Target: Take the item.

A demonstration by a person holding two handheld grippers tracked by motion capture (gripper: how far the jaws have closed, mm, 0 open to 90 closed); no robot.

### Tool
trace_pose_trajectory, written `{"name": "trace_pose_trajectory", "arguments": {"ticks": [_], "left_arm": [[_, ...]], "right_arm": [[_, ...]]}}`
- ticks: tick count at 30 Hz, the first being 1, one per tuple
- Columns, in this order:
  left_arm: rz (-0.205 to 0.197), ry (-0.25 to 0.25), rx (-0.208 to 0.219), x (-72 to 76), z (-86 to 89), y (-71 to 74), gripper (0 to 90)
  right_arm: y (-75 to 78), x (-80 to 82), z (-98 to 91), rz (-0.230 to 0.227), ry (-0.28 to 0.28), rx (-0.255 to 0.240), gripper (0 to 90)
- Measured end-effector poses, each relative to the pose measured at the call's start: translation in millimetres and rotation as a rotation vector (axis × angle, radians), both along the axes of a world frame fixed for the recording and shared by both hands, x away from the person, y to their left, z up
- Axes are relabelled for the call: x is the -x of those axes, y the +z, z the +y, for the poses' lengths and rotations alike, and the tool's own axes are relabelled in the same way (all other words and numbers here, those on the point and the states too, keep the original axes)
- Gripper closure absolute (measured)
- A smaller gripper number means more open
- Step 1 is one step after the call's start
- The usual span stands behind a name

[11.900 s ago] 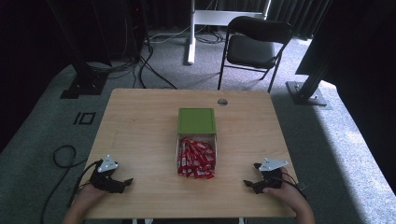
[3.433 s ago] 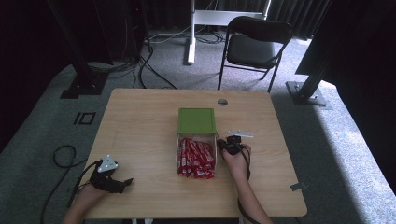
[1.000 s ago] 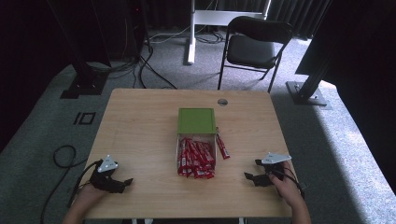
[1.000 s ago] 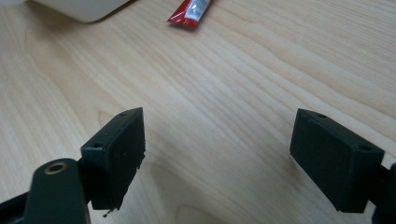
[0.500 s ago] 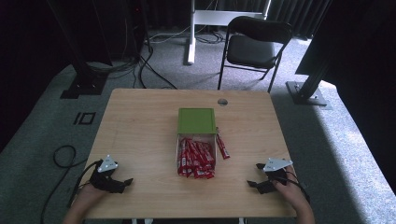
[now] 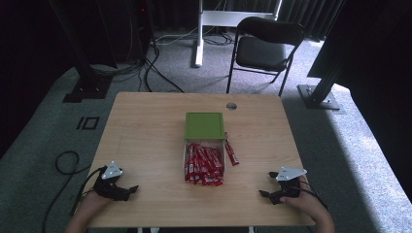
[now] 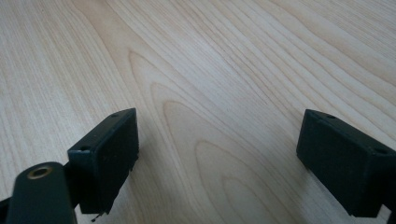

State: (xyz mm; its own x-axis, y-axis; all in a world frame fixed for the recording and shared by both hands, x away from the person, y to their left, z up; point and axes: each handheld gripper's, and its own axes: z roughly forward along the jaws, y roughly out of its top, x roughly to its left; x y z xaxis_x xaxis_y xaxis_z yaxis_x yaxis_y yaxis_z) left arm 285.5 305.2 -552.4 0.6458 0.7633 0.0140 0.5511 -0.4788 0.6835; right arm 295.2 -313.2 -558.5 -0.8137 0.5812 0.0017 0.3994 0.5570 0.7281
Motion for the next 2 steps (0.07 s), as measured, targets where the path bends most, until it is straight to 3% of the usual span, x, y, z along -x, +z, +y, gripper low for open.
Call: {"name": "trace_pose_trajectory", "arguments": {"ticks": [2], "left_arm": [[0.0, 0.0, 0.0, 0.0, 0.0, 0.0, 1.5]], "right_arm": [[0.0, 0.0, 0.0, 0.0, 0.0, 0.0, 12.5]]}}
